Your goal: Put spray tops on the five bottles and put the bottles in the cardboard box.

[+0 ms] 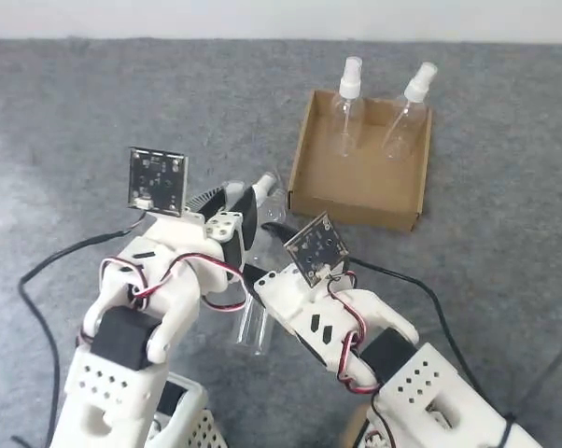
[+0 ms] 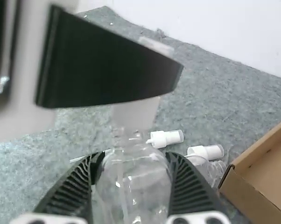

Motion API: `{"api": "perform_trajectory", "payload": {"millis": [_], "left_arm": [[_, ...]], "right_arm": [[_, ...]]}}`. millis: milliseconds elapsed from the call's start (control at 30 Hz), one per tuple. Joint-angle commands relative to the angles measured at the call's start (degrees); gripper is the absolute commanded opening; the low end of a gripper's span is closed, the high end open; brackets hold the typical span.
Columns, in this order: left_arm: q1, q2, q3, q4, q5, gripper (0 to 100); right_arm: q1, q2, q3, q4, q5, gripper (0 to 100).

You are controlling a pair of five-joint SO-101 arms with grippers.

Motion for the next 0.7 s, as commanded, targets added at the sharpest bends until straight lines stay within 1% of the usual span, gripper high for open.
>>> {"api": "perform_trajectory", "payload": {"millis": [0, 233, 333, 533, 667], "left_arm": [[-0.35, 0.09, 0.84, -0.79, 2.73, 1], [-0.35, 0.09, 0.57, -1.23, 2.81, 1], [-0.26, 0.09, 0.75, -1.05, 2.81, 1], [-0.26, 0.09, 0.84, -0.88, 2.81, 1], [-0.18, 0.09, 0.84, -0.97, 2.81, 1]], "right_arm": [[2.15, -1.89, -1.67, -5.32, -0.88, 0.6], [2.24, -2.07, -1.67, -5.76, -0.97, 0.6], [2.24, -2.15, -1.32, -5.76, -4.13, 0.6], [3.56, -2.15, -1.14, -5.76, -5.27, 0.6], [6.20, -2.15, -1.14, -5.85, -11.25, 0.6]]}}
